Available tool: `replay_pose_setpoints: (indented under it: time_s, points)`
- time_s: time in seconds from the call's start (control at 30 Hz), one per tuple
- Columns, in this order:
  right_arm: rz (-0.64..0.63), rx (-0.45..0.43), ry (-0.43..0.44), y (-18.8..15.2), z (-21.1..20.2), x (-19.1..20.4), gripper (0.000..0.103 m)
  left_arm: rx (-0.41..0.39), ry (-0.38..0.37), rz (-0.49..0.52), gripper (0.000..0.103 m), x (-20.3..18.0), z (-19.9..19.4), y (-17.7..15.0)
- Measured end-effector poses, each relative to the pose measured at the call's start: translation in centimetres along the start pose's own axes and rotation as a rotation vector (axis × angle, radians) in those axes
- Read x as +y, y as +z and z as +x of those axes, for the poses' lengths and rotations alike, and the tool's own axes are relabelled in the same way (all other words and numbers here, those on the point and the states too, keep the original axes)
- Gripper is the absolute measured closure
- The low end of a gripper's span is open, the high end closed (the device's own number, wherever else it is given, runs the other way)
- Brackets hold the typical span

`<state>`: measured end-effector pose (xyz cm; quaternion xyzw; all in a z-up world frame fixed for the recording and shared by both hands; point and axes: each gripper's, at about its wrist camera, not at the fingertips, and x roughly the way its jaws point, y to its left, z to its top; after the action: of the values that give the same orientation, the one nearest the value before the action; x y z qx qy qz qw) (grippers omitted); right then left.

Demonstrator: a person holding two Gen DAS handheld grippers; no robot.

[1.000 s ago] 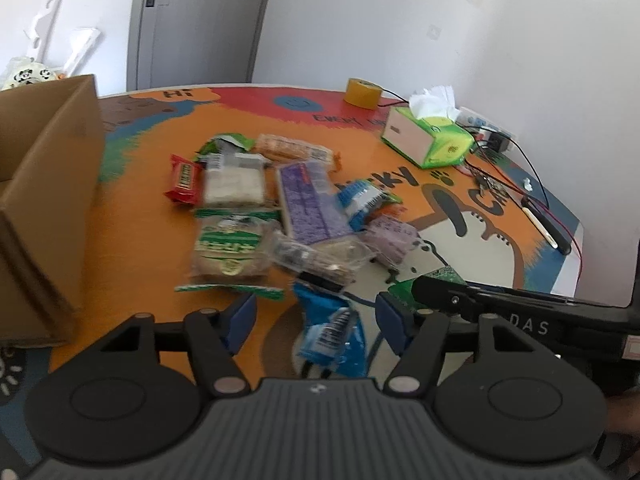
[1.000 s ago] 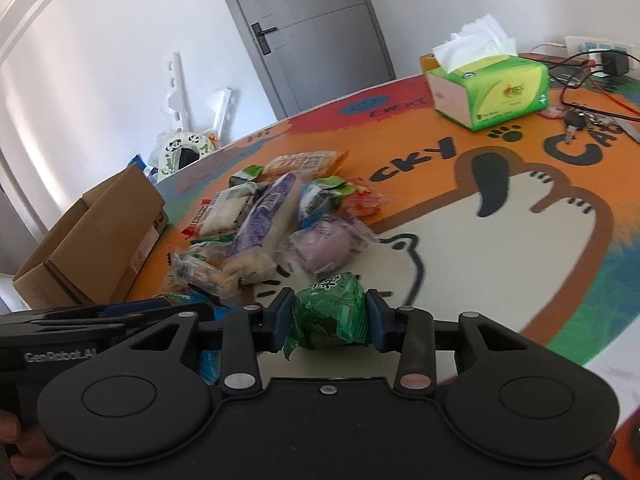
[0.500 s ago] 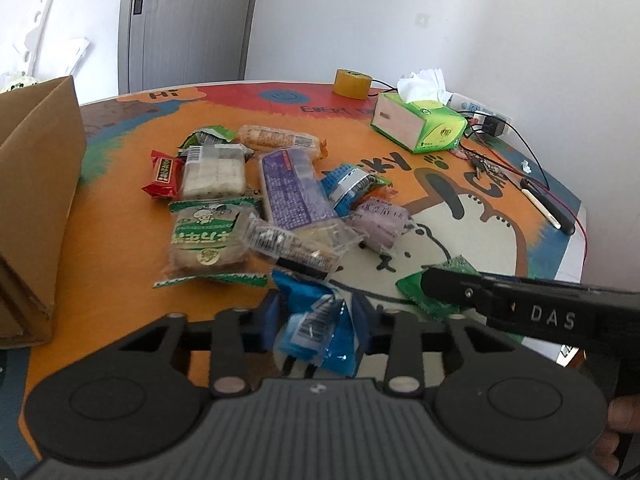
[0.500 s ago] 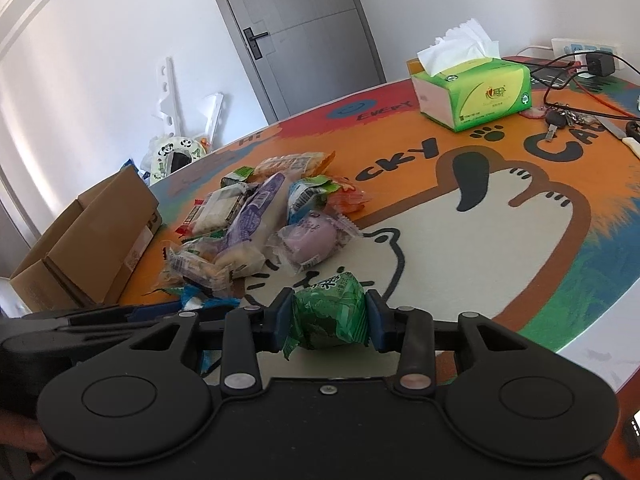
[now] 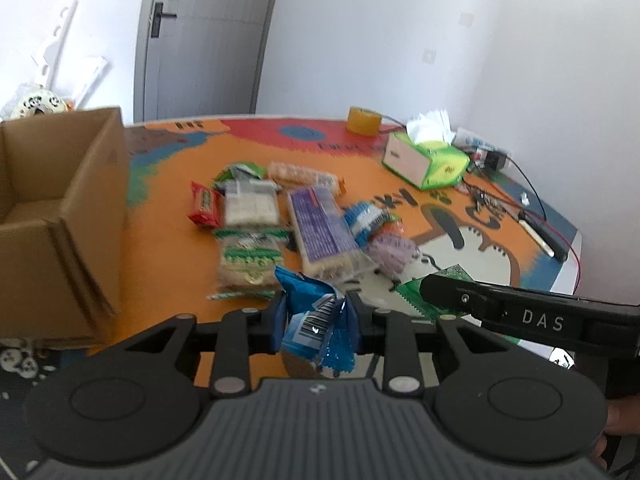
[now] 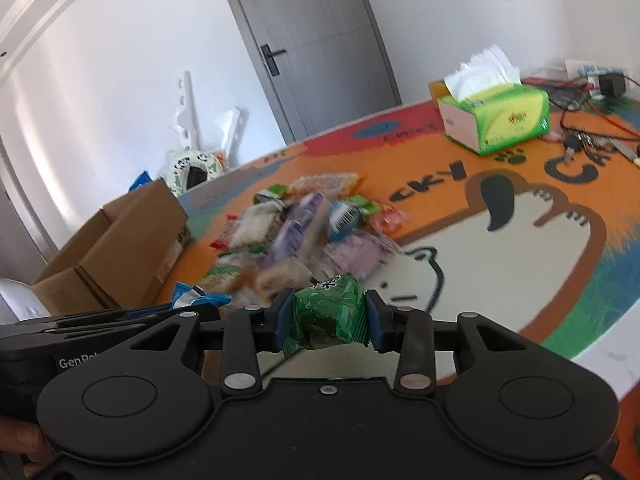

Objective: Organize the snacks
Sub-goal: 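Carry green packet in right gripper while left carries blue packet toward box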

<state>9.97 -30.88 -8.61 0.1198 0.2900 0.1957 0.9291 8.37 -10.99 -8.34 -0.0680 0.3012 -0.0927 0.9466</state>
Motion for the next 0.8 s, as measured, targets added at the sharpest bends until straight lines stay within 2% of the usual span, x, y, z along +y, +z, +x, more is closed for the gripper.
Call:
replay_pose_setpoints:
  time_s: [0.43,0.8]
  points:
    - [-0.049,-0.054,0.054,1.2,-0.4,3.8,0.065,-0.127,0.073,-0.046,0.074,3.3,-4.3,2.1]
    - [-0.085,-0.066,0.111,2.5,1.0,7.4,0.065,-0.202,0.159,-0.081,0.074,7.0,-6.9,3.9]
